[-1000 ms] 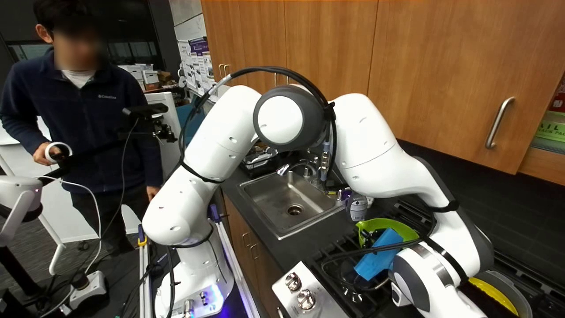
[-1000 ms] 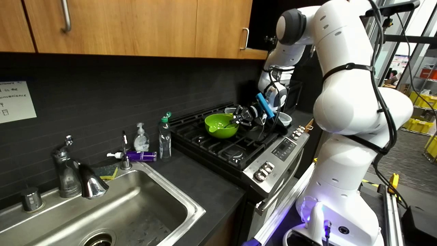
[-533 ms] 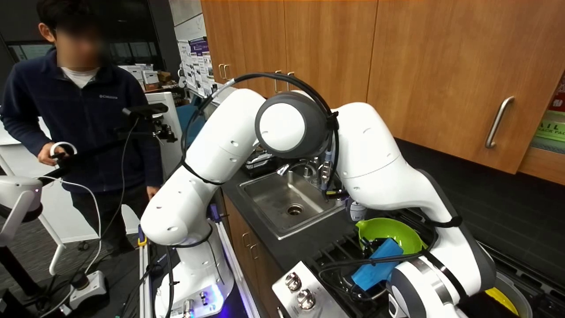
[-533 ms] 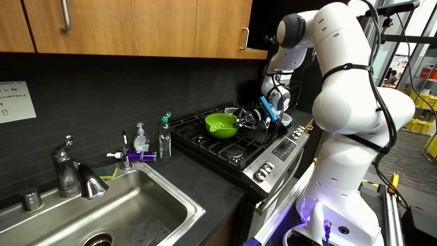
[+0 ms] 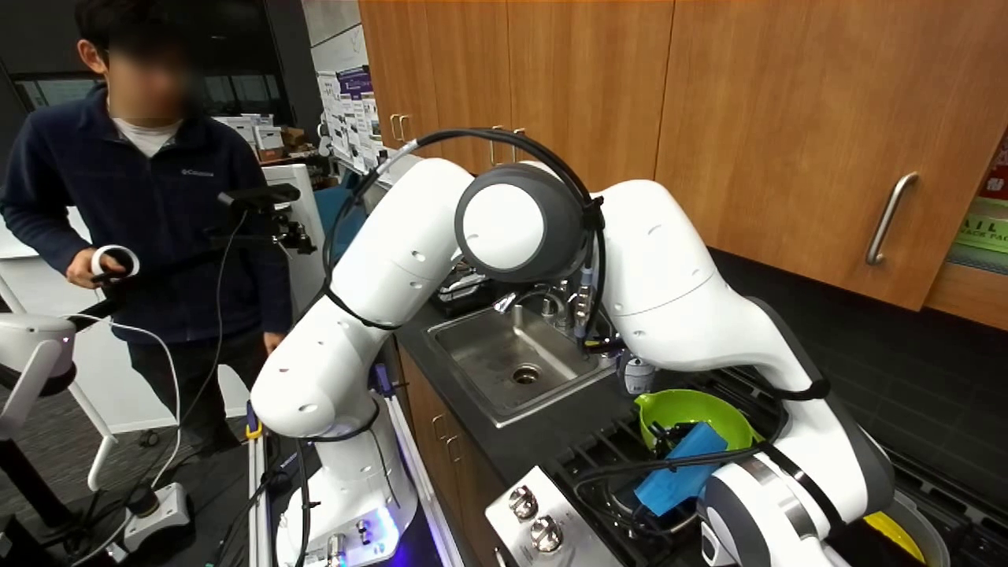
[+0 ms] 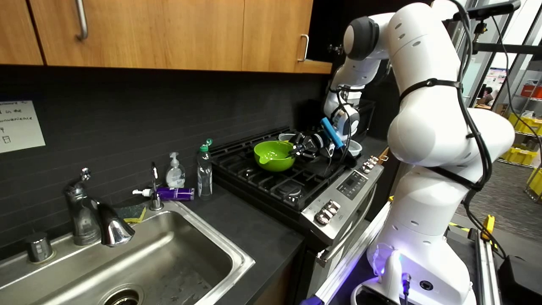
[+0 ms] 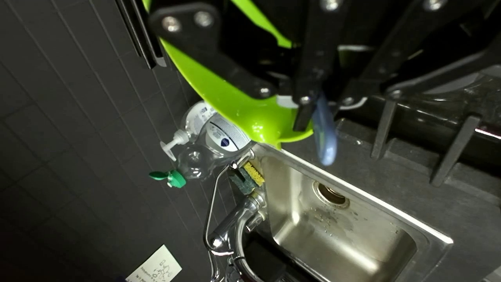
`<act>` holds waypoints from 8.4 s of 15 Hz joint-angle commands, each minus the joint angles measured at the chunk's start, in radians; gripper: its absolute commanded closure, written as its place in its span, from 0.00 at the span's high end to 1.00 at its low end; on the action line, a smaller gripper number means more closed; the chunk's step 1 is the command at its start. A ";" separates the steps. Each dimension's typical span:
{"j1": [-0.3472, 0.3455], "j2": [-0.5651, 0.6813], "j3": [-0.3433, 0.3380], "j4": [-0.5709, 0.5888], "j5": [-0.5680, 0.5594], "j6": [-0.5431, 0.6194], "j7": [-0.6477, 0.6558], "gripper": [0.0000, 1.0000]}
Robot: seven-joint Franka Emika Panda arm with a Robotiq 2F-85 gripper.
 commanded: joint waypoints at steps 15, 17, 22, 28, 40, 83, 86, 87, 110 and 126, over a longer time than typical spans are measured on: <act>0.044 -0.101 -0.007 -0.093 0.007 -0.116 0.057 0.01; 0.070 -0.132 -0.011 -0.098 0.005 -0.113 0.092 0.01; 0.115 -0.208 -0.025 -0.112 0.004 -0.060 0.207 0.01; 0.126 -0.251 -0.032 -0.137 0.012 0.057 0.287 0.01; 0.147 -0.297 -0.020 -0.203 0.007 0.256 0.368 0.01; 0.136 -0.173 -0.039 -0.155 -0.007 0.270 0.569 0.01; 0.137 -0.169 -0.043 -0.149 -0.011 0.280 0.582 0.01; 0.138 -0.168 -0.044 -0.146 -0.013 0.281 0.589 0.01; 0.152 -0.161 0.004 0.033 -0.093 0.268 0.687 0.01; 0.156 -0.096 0.056 0.061 -0.072 0.235 0.626 0.01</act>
